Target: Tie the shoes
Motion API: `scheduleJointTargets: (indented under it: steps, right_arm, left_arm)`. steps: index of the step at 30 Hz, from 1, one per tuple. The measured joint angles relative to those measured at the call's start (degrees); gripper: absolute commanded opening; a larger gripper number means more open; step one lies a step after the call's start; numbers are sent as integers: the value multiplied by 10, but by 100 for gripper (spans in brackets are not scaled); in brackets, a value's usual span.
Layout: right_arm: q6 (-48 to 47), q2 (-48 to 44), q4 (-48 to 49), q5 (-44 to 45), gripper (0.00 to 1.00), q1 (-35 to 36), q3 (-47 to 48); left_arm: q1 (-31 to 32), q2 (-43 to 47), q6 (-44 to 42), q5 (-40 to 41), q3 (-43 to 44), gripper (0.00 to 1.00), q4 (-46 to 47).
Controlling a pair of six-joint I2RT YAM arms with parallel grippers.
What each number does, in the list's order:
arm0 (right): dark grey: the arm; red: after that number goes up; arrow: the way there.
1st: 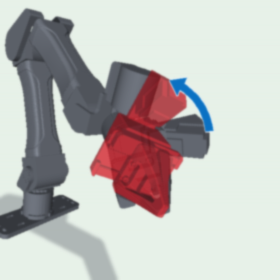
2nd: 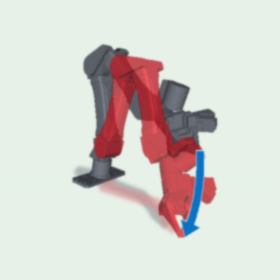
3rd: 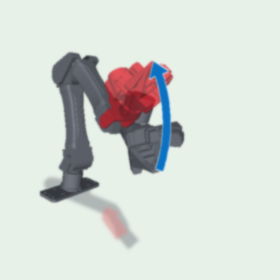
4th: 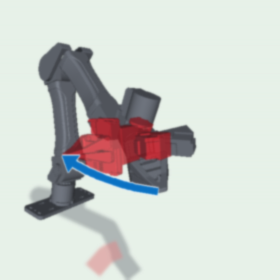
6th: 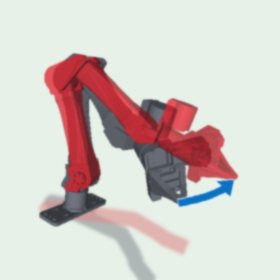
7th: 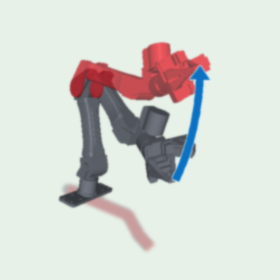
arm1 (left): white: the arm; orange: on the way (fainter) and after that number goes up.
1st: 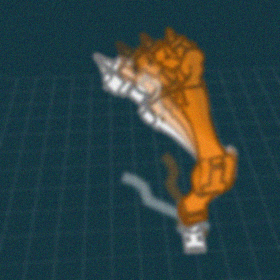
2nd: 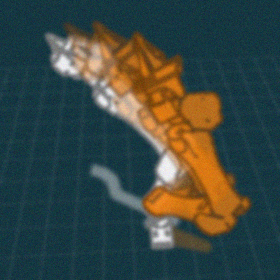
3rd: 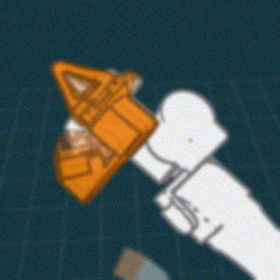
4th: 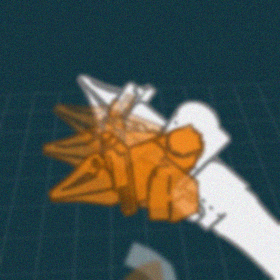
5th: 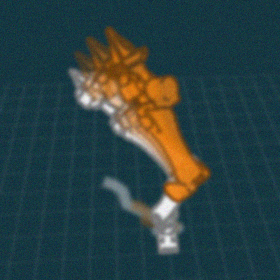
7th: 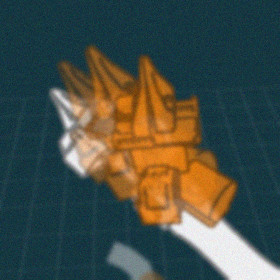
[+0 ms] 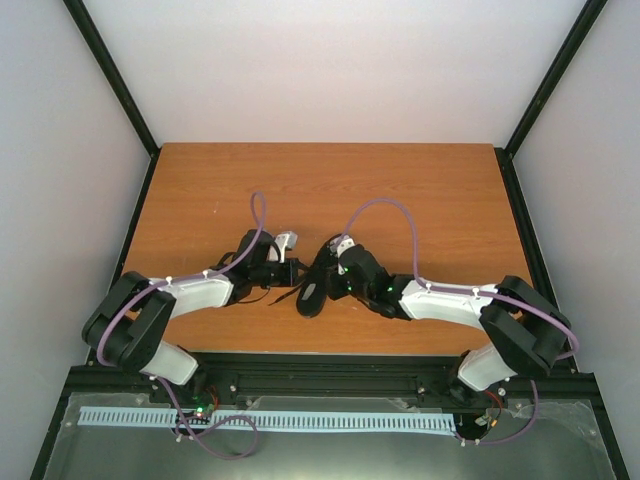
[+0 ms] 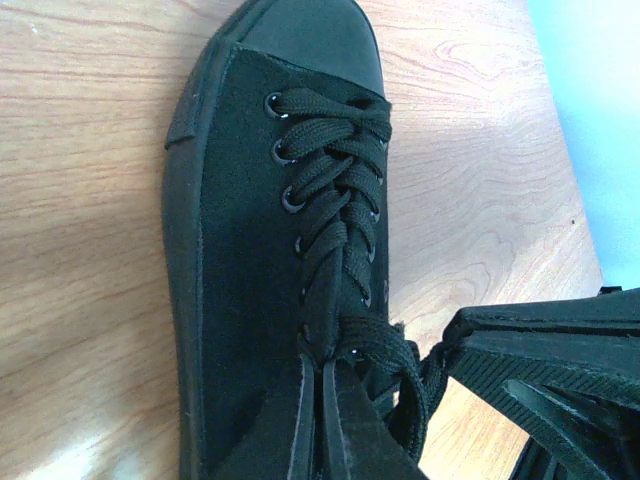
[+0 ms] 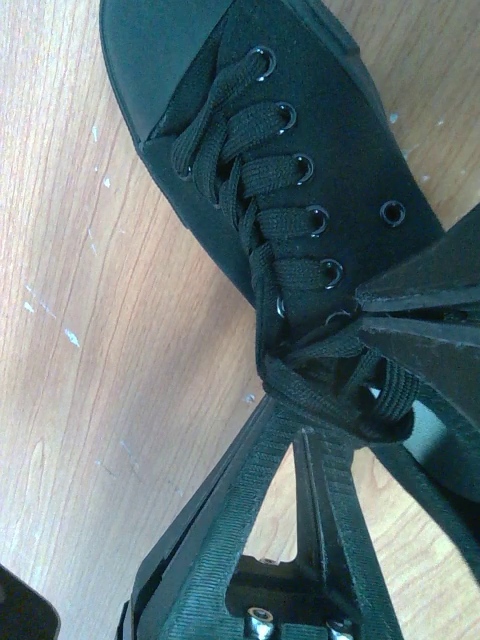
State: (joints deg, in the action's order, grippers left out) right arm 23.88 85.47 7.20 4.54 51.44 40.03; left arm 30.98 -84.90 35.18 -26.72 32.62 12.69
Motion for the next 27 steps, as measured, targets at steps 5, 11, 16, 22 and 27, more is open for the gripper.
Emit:
scheduleJointTargets:
  steps: [5,11,16,22,27]
  right_arm:
    - [14,-20,0,-2,3,3,-20]
    - [25,-23,9,-7,3,3,-31]
    - [26,-38,12,-26,33,3,-43]
    - [28,-94,-12,-59,67,1,-65]
    - [27,-151,-22,-83,76,-11,-67]
  left_arm:
    - [4,20,-3,13,-3,1,-11]
    - [5,22,-3,21,-9,1,-11]
    - [3,37,-7,14,-26,1,-2]
    - [-2,53,-32,-2,-45,1,-2]
    - [-2,68,-49,-16,-61,1,1]
